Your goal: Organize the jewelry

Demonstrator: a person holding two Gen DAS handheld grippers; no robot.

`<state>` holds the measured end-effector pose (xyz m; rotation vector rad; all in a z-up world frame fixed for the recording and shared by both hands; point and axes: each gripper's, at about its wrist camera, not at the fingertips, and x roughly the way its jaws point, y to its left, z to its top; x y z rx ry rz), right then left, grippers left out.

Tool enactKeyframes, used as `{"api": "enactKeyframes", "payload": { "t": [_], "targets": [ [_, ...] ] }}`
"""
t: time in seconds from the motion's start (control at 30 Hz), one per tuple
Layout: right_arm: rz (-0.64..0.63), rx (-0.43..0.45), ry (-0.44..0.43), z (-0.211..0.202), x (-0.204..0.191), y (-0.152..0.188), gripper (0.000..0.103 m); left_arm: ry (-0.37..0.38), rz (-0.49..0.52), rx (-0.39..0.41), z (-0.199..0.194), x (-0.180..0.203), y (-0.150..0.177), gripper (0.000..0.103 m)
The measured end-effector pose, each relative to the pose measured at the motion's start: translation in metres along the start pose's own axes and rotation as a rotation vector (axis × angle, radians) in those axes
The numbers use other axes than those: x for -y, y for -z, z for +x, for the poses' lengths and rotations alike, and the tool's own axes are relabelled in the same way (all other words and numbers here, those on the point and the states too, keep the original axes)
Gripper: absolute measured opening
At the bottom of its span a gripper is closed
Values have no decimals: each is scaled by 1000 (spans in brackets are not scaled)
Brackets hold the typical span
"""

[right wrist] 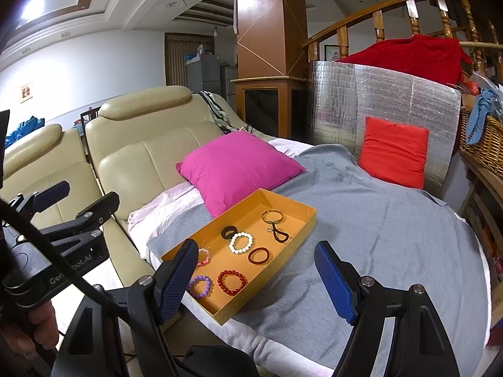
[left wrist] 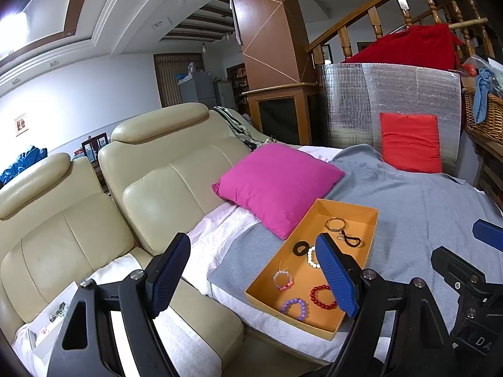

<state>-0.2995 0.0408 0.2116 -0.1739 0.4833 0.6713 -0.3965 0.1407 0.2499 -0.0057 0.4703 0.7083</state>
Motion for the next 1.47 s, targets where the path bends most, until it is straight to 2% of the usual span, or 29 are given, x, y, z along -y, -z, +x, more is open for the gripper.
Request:
{"api": "enactKeyframes", "payload": {
  "t": [0.73,1.2,1.3,1.37,1.47],
  "targets": [
    [-22,-40,-41,46,-14,-10,80,-35,-6,-57,34,-7,0,82],
    [-20,-53,-53,58,-14,-11,80,-49,-6,-73,42,-5,0,83],
    [-13,-52,-56,60,-10,-10,79,-50,10,-47,42,4,-2,83],
    [9,-43,-47,60,2,-9,79,-23,33,-26,43,18,-6,83],
    [61,-4,40,56,43,-6,79,106,119,-18,52,66,-15,83]
  ]
}}
